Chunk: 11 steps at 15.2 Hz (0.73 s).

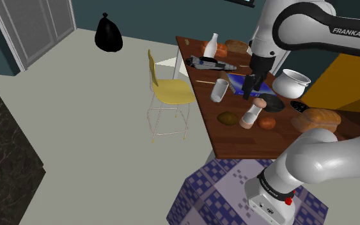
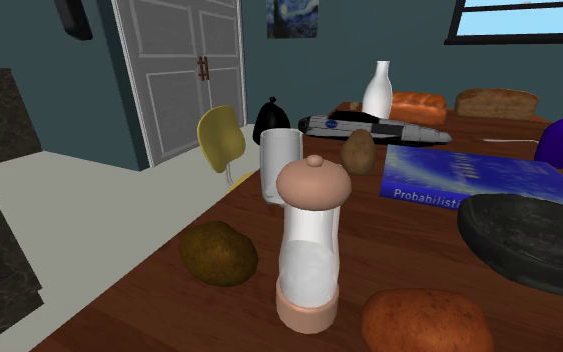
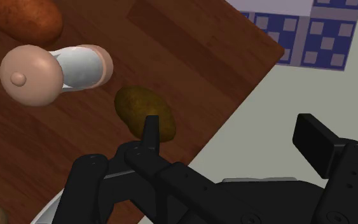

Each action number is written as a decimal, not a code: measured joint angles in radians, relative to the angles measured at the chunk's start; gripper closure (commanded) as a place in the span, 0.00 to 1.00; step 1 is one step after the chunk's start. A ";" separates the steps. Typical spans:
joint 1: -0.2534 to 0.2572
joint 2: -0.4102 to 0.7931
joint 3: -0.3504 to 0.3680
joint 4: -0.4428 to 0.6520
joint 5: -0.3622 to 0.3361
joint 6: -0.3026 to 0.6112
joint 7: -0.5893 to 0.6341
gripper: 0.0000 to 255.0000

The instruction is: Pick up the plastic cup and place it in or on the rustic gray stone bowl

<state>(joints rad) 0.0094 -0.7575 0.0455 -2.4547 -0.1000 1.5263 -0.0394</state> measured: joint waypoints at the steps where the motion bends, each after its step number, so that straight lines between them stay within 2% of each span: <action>1: 0.000 0.000 0.000 0.000 0.000 0.000 0.000 0.00; 4: -0.014 0.070 -0.031 0.029 -0.021 0.039 -0.032 0.00; 11: -0.051 0.325 -0.125 0.155 -0.065 0.159 -0.138 0.00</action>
<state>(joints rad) -0.0421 -0.4330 -0.0790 -2.2996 -0.1647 1.6851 -0.1775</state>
